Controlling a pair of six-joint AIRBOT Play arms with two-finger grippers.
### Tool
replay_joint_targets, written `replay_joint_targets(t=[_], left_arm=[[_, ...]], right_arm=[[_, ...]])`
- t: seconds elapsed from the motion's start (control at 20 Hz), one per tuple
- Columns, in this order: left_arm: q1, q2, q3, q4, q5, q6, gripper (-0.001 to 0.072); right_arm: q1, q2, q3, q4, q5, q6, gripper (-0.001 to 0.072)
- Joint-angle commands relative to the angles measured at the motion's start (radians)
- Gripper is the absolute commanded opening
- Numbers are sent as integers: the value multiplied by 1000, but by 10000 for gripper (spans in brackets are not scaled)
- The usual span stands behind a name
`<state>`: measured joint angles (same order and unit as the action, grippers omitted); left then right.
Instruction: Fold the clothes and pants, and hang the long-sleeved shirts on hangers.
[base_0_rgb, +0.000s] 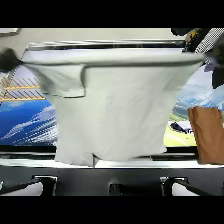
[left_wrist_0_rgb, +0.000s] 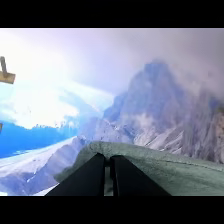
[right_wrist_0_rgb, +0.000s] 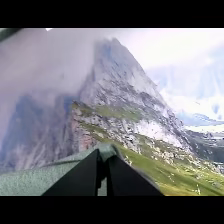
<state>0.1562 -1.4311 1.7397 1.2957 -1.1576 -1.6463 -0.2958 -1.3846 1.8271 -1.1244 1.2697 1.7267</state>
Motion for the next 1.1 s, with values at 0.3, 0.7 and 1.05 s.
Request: replay_joint_targets(t=[0.3,0.7,1.05], left_arm=[[-87,-462,90,-20,215,122,17],[-76,-463,95,-20,-146,132,17],[-83,-510,93,-20,-312,91,17]], right_arm=[[106,-404,-9,-97,-379,-30,40],[106,-414,-10,-172,-57,-30,40],[106,-499,-10,-208,53,-24,40]])
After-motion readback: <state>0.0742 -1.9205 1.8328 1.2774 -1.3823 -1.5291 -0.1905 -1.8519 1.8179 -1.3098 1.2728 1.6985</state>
